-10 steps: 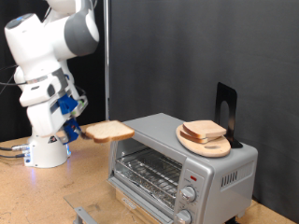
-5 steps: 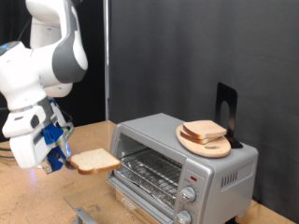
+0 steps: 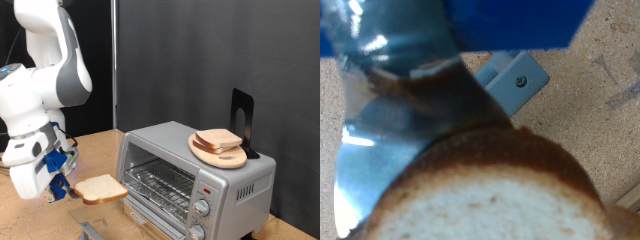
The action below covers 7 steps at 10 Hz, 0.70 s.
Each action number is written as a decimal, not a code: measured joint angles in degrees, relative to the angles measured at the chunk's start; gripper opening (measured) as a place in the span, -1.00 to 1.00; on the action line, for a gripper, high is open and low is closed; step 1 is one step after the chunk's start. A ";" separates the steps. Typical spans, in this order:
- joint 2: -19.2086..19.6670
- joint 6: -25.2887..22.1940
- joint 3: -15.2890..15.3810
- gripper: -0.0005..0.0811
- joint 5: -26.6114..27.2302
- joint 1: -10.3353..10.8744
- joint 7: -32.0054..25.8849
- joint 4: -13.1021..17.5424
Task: Make a piece of toast with the oven
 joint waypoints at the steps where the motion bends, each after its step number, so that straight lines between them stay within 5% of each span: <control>1: 0.13 1.42 0.33 0.20 -0.03 0.19 0.61 -0.59; 7: 0.57 5.61 5.19 0.20 2.35 3.66 4.22 -3.86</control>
